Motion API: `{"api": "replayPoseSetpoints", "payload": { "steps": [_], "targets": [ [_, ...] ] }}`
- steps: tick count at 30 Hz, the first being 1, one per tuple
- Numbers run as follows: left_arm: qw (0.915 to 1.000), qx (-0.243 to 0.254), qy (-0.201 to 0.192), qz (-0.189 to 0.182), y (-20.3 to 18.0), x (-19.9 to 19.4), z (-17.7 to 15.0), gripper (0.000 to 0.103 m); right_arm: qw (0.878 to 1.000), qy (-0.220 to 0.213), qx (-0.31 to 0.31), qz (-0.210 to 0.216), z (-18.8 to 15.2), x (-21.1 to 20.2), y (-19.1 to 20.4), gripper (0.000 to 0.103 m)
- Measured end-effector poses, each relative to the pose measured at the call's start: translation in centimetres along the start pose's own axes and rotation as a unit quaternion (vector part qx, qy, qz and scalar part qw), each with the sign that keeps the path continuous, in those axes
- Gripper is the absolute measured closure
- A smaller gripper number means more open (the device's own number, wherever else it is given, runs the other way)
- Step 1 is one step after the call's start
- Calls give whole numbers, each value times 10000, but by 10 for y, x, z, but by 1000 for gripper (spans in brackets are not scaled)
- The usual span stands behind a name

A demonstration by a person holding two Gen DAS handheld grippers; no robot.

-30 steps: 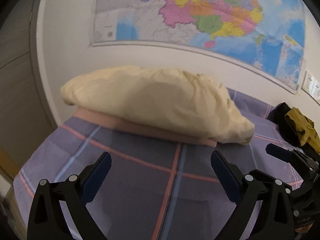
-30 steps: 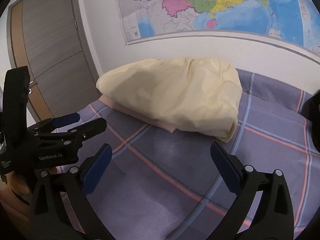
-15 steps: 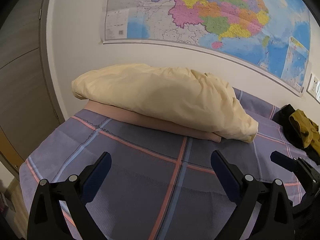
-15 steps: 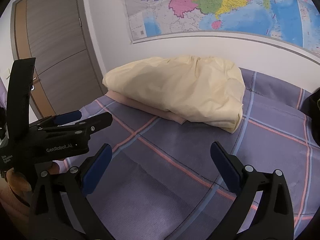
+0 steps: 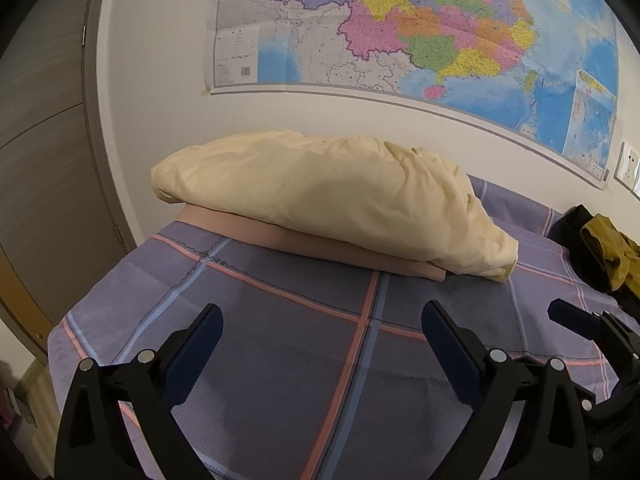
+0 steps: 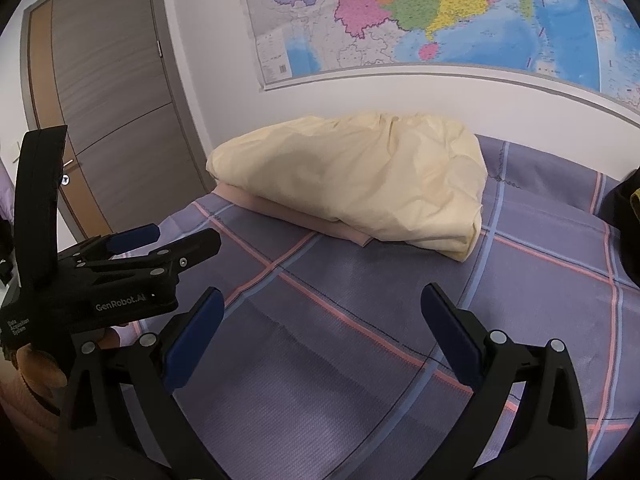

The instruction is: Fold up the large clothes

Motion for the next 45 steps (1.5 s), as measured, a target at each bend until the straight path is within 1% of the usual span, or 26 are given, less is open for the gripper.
{"api": "replayPoseSetpoints", "payload": {
  "steps": [17, 45],
  "targets": [
    [10000, -15, 12, 90, 4, -1, -3, 7, 10000, 11, 18, -4, -2, -1, 3, 6],
    [10000, 10, 51, 36, -1, 4, -1, 7, 10000, -1, 54, 23, 1, -2, 0, 6]
  ]
}}
Point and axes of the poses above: each gripper's, at about its wrist camera, not at the fingertips, and x roughly the way its jaws point, y to its left, z to its top, the point moved 9 cm from there along x, roughly the way its jaws point, and after that the axes turned 4 degrees about x, right-handed, at the moved point
